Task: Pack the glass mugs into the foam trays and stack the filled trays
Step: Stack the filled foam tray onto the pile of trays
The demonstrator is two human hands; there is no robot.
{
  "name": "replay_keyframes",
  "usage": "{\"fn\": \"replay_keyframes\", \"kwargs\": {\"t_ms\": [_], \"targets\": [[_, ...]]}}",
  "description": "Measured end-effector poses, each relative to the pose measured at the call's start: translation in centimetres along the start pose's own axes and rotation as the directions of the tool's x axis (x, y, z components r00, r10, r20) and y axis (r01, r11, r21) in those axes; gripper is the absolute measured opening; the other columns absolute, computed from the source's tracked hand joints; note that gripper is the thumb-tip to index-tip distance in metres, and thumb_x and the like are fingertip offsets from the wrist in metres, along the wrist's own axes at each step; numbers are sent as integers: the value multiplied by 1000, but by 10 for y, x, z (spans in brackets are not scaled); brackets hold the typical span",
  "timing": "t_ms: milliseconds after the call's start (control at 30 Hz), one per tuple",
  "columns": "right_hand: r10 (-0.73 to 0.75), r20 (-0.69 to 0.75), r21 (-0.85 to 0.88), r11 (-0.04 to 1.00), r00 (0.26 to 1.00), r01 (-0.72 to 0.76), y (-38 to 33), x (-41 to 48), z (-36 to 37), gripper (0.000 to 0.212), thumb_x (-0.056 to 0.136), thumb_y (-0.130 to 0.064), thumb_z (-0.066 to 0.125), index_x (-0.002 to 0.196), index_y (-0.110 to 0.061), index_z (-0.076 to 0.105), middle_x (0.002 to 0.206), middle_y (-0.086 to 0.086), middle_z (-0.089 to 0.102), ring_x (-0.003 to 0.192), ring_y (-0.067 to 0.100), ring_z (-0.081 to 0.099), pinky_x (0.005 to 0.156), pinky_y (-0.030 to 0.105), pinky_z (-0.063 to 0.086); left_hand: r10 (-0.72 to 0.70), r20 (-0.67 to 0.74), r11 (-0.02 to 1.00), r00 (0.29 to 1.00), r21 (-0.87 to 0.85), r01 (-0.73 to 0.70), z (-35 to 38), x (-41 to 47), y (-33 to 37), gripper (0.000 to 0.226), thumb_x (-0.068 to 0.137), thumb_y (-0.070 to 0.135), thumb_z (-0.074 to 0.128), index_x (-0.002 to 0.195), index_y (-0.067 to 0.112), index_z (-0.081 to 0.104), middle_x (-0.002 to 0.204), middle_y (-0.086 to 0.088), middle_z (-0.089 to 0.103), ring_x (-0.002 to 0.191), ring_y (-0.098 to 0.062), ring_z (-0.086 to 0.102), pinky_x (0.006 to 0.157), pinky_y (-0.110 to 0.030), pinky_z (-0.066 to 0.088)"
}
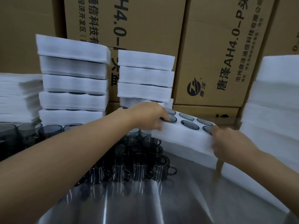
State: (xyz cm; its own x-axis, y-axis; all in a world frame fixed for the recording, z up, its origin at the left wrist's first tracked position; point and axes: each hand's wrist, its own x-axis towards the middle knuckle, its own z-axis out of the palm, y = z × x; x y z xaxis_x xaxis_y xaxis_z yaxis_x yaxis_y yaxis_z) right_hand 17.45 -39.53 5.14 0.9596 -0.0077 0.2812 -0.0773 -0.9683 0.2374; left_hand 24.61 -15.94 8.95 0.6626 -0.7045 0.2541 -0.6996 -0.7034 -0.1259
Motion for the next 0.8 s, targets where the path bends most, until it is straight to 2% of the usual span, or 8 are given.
{"fn": "replay_keyframes", "kwargs": {"t_ms": [67, 167, 233, 333, 467, 533, 633, 800], "targets": [[17, -2, 1, 1000, 1000, -17, -2, -2, 0, 26, 88, -12, 47, 114, -14, 42, 86, 0, 54, 81, 25, 54, 58, 27, 35, -17, 2, 998, 1000, -53, 17, 1, 2, -2, 28, 88, 26, 66, 116, 25, 67, 113, 8, 66, 95, -11, 56, 73, -25, 42], [39, -28, 19, 999, 999, -39, -2, -5, -2, 26, 85, -11, 47, 111, -15, 46, 71, -4, 40, 74, 22, 47, 58, 27, 36, -19, -4, 987, 1000, -162, 18, 4, 2, -3, 29, 85, 23, 70, 114, 24, 69, 110, 10, 69, 74, 14, 52, 62, -2, 37], [53, -42, 10, 999, 998, -53, -1, -9, -5, 24, 83, -10, 46, 106, -15, 47, 68, -5, 35, 72, 22, 45, 53, 27, 32, -10, -16, 974, 1000, -226, 6, 6, 3, -4, 31, 84, 20, 71, 115, 21, 70, 111, 8, 70, 70, 26, 47, 65, 7, 30], [67, -50, 15, 998, 996, -66, -4, -16, -5, 14, 83, -9, 46, 93, -17, 39, 70, -4, 35, 72, 22, 44, 53, 27, 30, -34, -25, 977, 999, -212, 28, 9, 9, -4, 32, 84, 19, 71, 116, 21, 69, 116, 7, 68, 76, 5, 51, 65, -1, 33], [63, -73, 54, 997, 995, -59, -6, -10, 1, 17, 84, -9, 48, 85, -19, 35, 76, -2, 45, 70, 20, 44, 51, 25, 31, -86, -35, 986, 996, -149, 80, 17, 26, -4, 34, 86, 18, 69, 120, 21, 67, 122, 7, 66, 107, -14, 56, 77, -17, 35], [75, -72, 56, 996, 995, -71, -6, -3, 4, 17, 84, -7, 48, 84, -17, 35, 69, -4, 38, 64, 19, 39, 45, 24, 25, -120, -41, 986, 992, -120, 114, 20, 33, -6, 35, 87, 19, 68, 122, 23, 65, 125, 7, 64, 116, -17, 53, 89, -26, 42], [100, -64, 91, 991, 993, -94, -2, 8, 3, 14, 82, -6, 48, 93, -13, 45, 68, -2, 37, 67, 22, 43, 49, 26, 32, -141, -52, 984, 989, -117, 134, 21, 40, -11, 36, 88, 19, 67, 124, 22, 64, 127, 7, 63, 121, -17, 50, 98, -31, 42], [106, -2, 195, 975, 994, -103, 5, 9, 3, 35, 80, -5, 49, 113, -12, 56, 95, 7, 61, 87, 28, 59, 70, 32, 51, -71, -10, 990, 997, -120, 70, 21, 41, -15, 32, 87, 23, 68, 118, 22, 68, 118, 10, 67, 111, -13, 55, 84, -23, 40]]}}
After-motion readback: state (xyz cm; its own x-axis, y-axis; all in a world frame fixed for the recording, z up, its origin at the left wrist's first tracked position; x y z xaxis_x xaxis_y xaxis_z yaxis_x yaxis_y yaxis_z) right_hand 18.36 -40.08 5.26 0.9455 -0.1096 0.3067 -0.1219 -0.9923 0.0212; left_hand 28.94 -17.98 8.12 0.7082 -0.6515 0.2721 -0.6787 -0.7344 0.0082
